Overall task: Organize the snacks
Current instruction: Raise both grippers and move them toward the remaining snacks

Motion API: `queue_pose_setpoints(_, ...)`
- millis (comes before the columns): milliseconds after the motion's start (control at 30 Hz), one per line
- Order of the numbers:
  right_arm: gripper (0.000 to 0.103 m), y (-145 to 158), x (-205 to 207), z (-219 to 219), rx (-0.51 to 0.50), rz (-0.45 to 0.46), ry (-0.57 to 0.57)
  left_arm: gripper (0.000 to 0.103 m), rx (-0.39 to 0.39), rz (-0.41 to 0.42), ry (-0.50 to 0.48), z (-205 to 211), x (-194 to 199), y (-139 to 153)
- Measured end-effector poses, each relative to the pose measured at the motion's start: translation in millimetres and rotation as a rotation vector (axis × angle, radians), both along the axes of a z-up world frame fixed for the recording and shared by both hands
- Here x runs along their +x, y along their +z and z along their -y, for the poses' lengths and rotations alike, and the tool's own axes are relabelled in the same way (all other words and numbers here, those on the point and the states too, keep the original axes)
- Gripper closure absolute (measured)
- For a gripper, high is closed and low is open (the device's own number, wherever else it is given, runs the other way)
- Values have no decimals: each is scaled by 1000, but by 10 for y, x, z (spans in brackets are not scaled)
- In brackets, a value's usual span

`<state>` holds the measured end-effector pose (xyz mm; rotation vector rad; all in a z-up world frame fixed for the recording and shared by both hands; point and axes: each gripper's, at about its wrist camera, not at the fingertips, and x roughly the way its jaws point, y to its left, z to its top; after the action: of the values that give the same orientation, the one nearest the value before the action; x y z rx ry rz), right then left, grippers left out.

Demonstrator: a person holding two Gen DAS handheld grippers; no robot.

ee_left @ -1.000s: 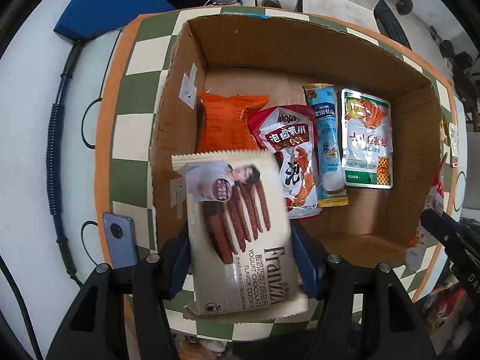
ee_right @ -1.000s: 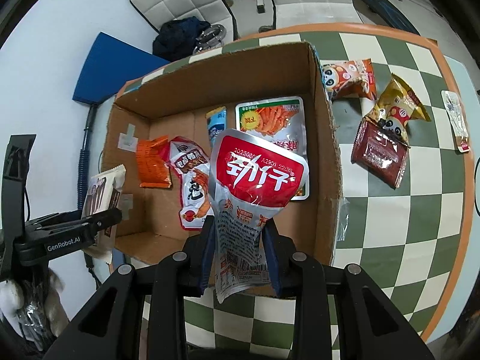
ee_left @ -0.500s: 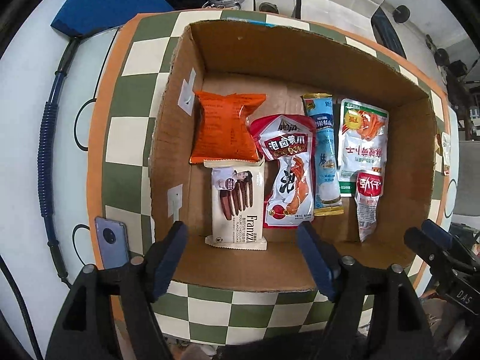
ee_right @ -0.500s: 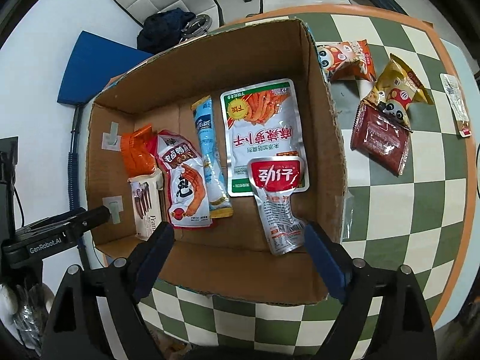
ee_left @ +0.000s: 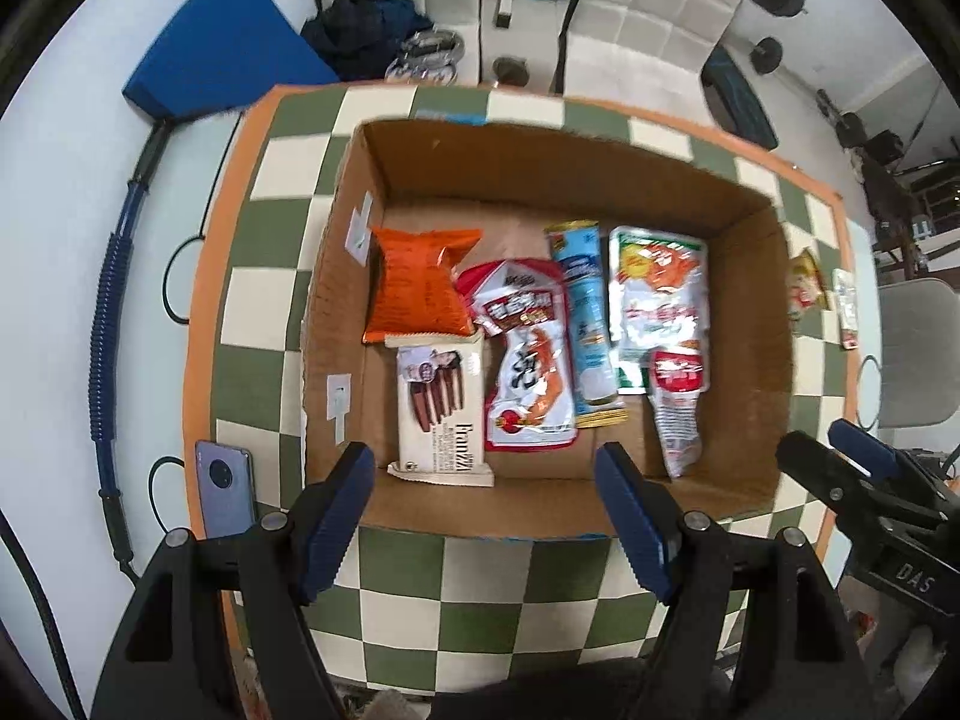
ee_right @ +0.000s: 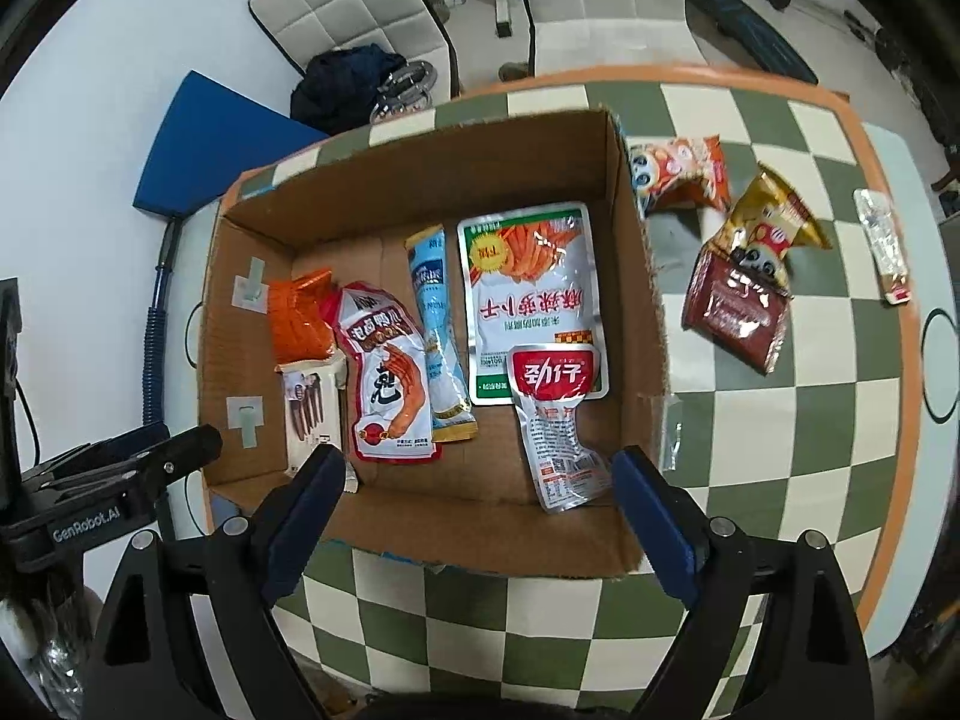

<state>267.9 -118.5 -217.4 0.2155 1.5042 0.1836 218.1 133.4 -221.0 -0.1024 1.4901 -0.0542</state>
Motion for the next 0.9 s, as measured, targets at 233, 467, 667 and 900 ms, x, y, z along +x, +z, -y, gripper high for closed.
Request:
queue_pose_setpoints(233,6,417,-179,8,-33,87,24,28,-9,100,-16,106,-185,437)
queue_pose_setpoints(467,6,870,-437,60,-45,177,31,15,5,217,-5,166,-424,836)
queue_pose_setpoints(667,5,1159,-621,124,-31,222,30,15,18,305,-6,245,-592,1121)
queue_pose_setpoints(900,5,1297,-768,338,33,269,2,15,32,348,-3,398,-663,1219)
